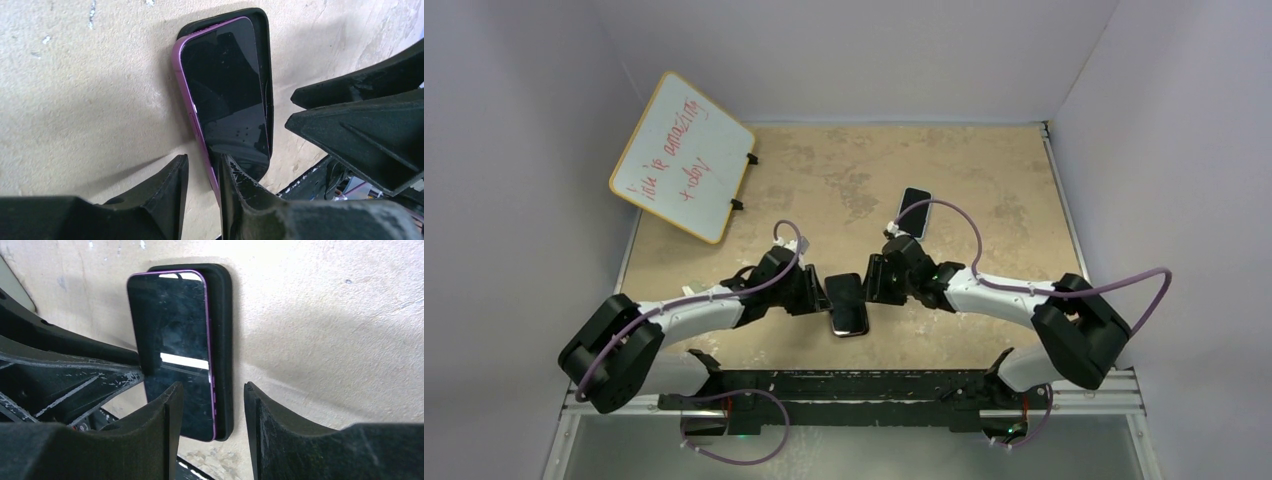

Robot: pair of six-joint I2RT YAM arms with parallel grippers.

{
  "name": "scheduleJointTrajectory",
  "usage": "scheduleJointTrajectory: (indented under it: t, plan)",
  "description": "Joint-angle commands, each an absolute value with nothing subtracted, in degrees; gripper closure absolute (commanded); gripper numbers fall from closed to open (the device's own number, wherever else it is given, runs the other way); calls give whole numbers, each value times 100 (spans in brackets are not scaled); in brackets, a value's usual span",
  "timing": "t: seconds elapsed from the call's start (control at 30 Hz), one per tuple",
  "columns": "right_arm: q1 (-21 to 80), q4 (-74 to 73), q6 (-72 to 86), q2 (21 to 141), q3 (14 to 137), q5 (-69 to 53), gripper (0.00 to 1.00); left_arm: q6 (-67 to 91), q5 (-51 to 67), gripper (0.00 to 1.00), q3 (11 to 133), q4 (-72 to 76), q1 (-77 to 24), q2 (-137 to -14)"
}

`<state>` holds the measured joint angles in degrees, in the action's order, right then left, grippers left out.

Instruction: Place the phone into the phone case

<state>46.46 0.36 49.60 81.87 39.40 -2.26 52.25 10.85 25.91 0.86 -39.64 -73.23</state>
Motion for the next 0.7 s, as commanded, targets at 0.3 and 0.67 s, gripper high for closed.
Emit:
scheduleJointTrajectory:
  t: [0.3, 0.67]
  plan:
    - [4424, 1183, 4800, 8616, 3427, -1198, 63, 5086, 1520, 95, 2710, 872, -3948, -7617]
    - [4378, 2259, 5012, 8922, 3130, -1769, 68, 5012, 1624, 98, 2783, 1083, -4088, -7876]
